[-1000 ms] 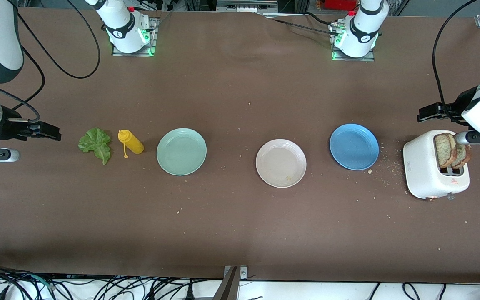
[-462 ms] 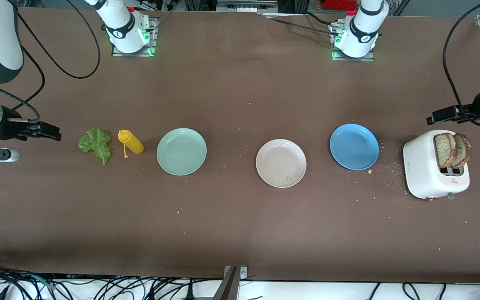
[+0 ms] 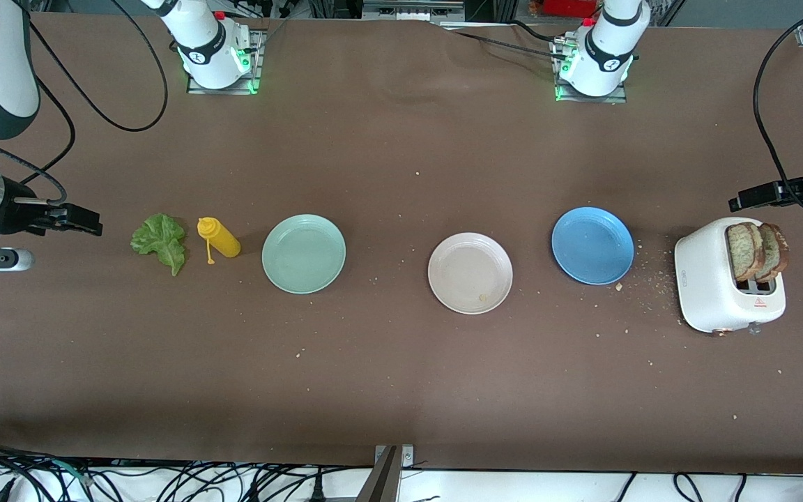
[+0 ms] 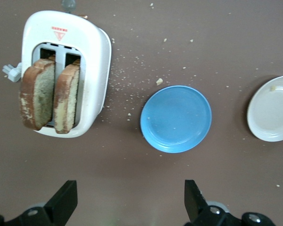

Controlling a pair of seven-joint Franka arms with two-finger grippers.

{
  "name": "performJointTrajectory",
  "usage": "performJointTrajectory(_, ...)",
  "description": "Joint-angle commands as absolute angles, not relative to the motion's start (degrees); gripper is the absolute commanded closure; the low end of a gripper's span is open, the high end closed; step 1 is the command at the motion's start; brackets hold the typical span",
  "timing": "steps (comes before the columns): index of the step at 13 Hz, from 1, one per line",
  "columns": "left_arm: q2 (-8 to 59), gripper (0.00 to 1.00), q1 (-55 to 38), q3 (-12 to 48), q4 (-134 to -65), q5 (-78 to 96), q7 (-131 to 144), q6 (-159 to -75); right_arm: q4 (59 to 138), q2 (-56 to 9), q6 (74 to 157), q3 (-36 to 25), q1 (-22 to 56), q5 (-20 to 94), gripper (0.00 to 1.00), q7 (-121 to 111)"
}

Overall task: Make sandwich in beige plate with both arms
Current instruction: 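Lower the left gripper over the toast slices in the white toaster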

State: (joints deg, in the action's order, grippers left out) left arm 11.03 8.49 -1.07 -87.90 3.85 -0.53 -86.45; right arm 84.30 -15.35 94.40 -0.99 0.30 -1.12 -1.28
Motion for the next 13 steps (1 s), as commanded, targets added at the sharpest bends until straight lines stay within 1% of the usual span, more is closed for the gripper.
performJointTrajectory(1, 13.44, 0.00, 8.18, -0.88, -86.04, 1.76, -1.32, -85.52, 85.08, -14.59, 94.83, -0.79, 0.35, -2.20, 0.00, -1.14)
performJointTrajectory(9, 17.40, 0.00, 8.61, -1.05, -86.13, 1.15, -1.41, -90.61, 85.08, -14.59, 95.01, -0.79, 0.35, -2.20, 0.00, -0.88)
performJointTrajectory(11, 18.71, 0.00, 8.44, -0.88, -86.13, -3.66, -1.41, -92.72, 85.08, -14.59, 95.10, -0.79, 0.26, -2.20, 0.00, -0.79)
performJointTrajectory(13, 19.34, 0.00, 8.61, -0.97, -85.96, -2.99, -1.84, -92.90, 85.08, -14.59, 94.92, -0.79, 0.26, -2.11, 0.00, -0.88)
